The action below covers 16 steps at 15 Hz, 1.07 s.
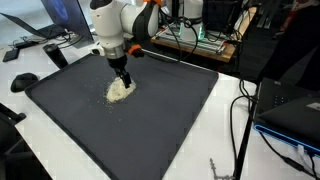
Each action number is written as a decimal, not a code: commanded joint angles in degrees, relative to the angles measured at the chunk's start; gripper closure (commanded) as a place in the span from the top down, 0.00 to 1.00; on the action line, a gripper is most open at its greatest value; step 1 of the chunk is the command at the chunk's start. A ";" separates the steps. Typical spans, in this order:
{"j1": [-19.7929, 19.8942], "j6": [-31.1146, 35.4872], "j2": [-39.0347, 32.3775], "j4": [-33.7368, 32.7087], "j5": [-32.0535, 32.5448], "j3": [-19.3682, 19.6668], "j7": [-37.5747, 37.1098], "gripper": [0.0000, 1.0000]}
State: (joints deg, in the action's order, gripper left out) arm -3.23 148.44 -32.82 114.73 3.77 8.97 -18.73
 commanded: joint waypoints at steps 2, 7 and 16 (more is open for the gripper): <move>0.31 0.02 -3.17 -3.51 -0.90 0.21 -0.77 1.00; 0.15 0.31 -5.57 -5.50 -1.53 0.63 -2.07 1.00; 2.31 -0.01 -6.90 -7.03 -5.80 -1.44 -1.06 0.59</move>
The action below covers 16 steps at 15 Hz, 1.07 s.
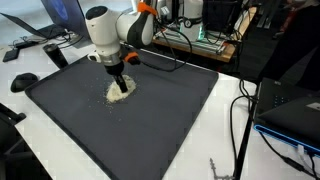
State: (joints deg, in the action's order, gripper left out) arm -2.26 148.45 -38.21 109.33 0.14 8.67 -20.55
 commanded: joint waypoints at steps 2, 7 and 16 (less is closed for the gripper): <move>1.48 0.03 -1.46 -1.75 -2.82 -1.21 0.84 0.45; 1.43 0.47 -0.85 -1.45 -3.23 -0.88 0.59 0.10; 0.82 0.43 -0.23 -0.94 -2.60 -0.36 0.15 0.03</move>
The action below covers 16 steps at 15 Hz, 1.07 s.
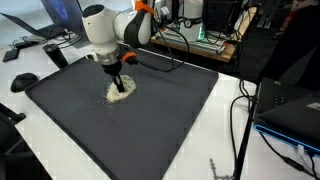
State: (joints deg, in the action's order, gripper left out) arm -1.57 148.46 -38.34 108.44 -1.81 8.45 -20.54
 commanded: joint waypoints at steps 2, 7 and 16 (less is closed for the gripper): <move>0.09 0.45 0.04 0.08 -0.61 -0.10 0.13 0.04; 0.07 0.59 0.40 0.44 -0.54 0.03 0.09 0.03; -0.71 0.18 0.97 0.83 0.46 1.20 -0.52 0.01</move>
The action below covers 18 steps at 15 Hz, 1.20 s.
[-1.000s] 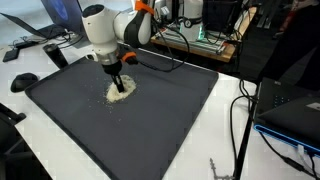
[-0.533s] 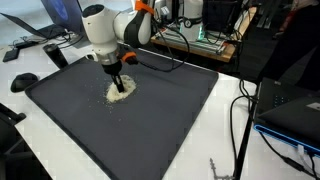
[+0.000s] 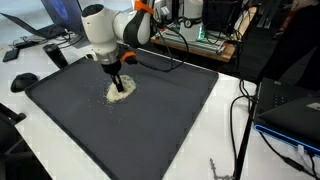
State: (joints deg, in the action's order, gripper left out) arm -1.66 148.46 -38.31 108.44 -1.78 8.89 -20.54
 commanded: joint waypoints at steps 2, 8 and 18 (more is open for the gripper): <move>-1.05 0.10 0.97 0.87 0.86 1.28 -0.96 0.01; -1.26 0.48 1.20 1.11 1.32 1.41 -0.39 0.01; -1.26 0.93 1.49 1.40 1.82 1.31 0.34 0.00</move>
State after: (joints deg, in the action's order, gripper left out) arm -2.47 148.55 -38.16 108.44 -0.82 9.75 -20.38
